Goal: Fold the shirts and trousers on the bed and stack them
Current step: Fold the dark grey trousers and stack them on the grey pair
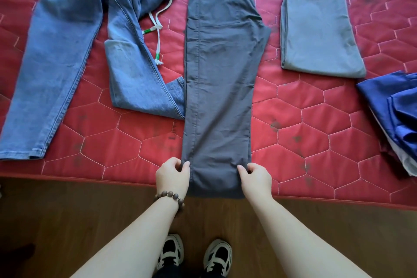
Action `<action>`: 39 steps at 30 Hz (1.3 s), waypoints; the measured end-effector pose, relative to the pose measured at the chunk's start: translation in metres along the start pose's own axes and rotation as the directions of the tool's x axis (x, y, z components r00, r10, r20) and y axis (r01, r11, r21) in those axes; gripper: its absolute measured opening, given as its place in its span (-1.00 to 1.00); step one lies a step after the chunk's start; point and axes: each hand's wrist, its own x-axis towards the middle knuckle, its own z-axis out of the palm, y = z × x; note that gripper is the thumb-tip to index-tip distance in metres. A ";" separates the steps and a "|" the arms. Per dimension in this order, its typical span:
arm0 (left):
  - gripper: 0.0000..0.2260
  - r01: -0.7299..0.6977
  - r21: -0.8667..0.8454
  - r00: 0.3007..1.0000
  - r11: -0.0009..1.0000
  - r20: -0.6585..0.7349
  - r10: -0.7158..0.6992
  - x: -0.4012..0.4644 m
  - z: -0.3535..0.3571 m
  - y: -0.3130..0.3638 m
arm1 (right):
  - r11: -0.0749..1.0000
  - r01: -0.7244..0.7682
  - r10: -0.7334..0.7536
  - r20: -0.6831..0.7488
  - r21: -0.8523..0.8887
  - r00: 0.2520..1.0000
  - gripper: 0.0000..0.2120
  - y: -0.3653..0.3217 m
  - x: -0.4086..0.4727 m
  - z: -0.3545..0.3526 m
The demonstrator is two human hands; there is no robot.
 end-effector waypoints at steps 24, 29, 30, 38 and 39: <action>-0.76 -0.004 -0.115 0.992 0.993 0.127 0.019 0.241 0.015 0.160 | 0.985 -0.009 0.019 -0.057 0.170 0.998 -0.78 -0.153 0.217 -0.049; -0.84 0.121 -0.027 0.985 0.992 0.129 -0.117 0.268 0.017 0.166 | 0.989 -0.049 0.071 -0.160 0.141 0.985 -0.65 -0.173 0.256 -0.052; -0.84 0.143 -0.045 0.983 0.989 0.122 -0.136 0.270 0.016 0.164 | 0.988 -0.058 0.081 -0.163 0.142 0.983 -0.66 -0.175 0.260 -0.052; -0.66 0.101 -0.230 0.981 0.968 0.182 -0.059 0.287 0.011 0.186 | 0.961 -0.045 0.093 -0.166 0.273 0.982 -0.77 -0.185 0.282 -0.064; -0.65 0.084 -0.240 0.985 0.967 0.167 -0.045 0.295 0.012 0.193 | 0.956 -0.035 0.089 -0.174 0.291 0.981 -0.80 -0.189 0.289 -0.068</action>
